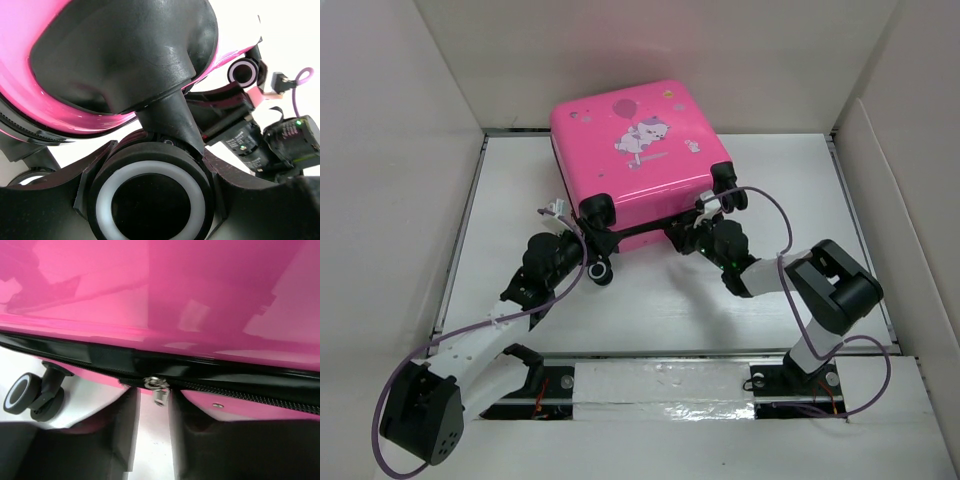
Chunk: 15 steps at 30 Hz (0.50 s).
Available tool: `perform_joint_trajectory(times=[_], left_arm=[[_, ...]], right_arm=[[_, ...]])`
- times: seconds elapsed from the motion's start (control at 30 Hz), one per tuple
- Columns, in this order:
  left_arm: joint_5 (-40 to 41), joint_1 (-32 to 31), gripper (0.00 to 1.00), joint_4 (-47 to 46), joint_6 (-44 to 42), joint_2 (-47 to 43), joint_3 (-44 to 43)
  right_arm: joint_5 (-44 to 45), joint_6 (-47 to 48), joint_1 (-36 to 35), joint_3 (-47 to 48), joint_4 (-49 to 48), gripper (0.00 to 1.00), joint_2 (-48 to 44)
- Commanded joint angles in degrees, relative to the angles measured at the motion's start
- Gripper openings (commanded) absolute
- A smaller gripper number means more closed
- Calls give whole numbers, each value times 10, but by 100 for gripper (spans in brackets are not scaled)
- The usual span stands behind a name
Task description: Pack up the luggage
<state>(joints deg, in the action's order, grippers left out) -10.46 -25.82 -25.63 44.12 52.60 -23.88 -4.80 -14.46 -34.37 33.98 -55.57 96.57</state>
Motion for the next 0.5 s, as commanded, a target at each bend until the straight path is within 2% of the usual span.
perform_joint_trajectory(times=[0.0,0.03,0.13,0.37,0.47], left_arm=[[-16,-4,0,-167,-2,-21,-28],[-14,-4,0,-165,-4,-22,-28],[-7,-4,0,-160,-8,-26,-28],[-3,-4,0,-160,-10,-24,-29],[11,-4,0,-150,-18,-30,-32]], right_arm=[[-15,14,15,33,-50,26,10],[-13,11,20,20,-57,16,8],[-7,7,25,-5,-71,1,-5],[28,16,37,-44,-63,0,-53],[69,22,48,-54,-9,0,-86]])
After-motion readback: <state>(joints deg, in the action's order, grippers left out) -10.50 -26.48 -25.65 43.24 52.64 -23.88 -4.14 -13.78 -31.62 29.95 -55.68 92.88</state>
